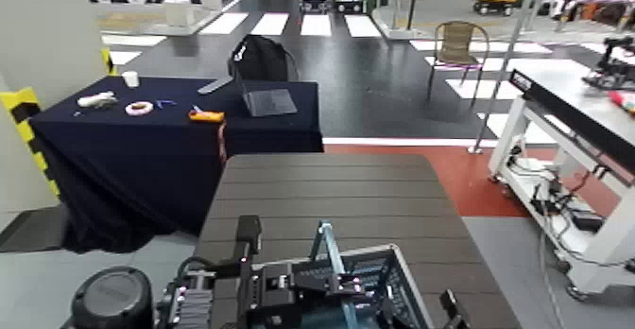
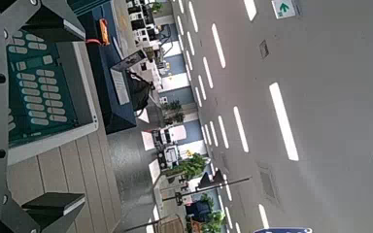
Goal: Place the crate on the table.
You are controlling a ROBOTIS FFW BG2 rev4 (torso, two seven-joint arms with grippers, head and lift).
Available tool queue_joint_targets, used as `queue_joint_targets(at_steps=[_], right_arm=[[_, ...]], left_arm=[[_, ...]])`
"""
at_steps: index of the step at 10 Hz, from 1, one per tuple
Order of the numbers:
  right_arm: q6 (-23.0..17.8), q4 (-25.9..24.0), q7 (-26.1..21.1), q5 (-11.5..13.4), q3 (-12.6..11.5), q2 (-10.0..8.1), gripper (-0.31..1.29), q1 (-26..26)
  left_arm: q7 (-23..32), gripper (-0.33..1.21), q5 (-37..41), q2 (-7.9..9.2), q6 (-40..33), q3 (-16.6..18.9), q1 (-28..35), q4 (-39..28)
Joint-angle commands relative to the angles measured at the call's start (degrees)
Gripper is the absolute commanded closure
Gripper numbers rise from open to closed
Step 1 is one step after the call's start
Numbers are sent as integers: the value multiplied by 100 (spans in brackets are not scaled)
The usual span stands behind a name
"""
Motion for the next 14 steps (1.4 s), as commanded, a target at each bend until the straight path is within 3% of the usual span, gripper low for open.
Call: queue_joint_targets(at_steps=[1, 10, 14], right_arm=[[-17, 0, 0, -1, 0, -3, 13, 0], [-17, 9, 0, -10, 44, 6, 13, -17], [-52, 18, 0, -27, 62, 6, 13, -26]], left_arm=[[0, 120, 0, -3, -18, -43, -43, 71], [-9, 120, -220, -20, -26, -386, -913, 818], [-994, 120, -1002, -231, -228, -1019, -1634, 1627]])
